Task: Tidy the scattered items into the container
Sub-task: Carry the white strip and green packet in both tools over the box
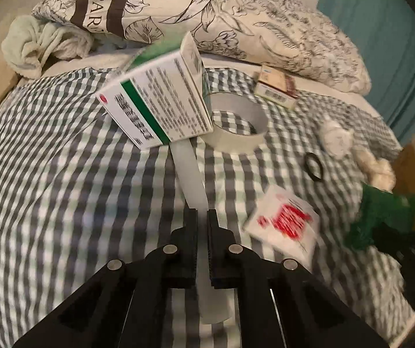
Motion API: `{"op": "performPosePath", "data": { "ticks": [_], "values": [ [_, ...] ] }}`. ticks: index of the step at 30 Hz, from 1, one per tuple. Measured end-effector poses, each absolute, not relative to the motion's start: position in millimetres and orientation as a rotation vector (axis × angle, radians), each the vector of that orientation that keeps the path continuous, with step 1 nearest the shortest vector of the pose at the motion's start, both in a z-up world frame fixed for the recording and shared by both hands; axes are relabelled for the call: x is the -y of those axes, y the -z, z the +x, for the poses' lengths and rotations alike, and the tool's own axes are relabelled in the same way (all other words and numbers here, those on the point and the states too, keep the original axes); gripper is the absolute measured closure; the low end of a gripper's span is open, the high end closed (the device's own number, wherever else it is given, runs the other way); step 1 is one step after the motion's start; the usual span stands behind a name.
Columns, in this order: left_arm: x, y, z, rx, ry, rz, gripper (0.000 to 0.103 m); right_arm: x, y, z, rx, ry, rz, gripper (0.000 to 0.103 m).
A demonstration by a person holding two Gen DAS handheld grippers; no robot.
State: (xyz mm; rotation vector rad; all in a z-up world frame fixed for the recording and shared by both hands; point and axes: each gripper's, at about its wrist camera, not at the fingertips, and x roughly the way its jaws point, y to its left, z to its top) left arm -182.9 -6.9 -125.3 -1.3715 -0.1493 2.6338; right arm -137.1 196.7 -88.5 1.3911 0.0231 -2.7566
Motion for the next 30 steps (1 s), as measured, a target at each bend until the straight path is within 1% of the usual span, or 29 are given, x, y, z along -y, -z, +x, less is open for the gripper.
{"op": "performPosePath", "data": {
  "ticks": [5,9,18,30],
  "values": [
    [24,92,-143,0.145,-2.646,-1.290,0.098,-205,76,-122,0.072,2.755,1.380,0.077],
    [30,64,-120,0.145,-2.667,-1.225,0.098,-203,63,-107,0.098,2.753,1.355,0.077],
    [18,19,-94,0.153,-2.666,-1.120,0.098,-196,26,-75,0.099,2.775,1.263,0.078],
    [-21,-16,-66,0.119,-2.628,-1.056,0.098,-201,-14,-38,0.062,2.789,1.200,0.080]
  ]
}}
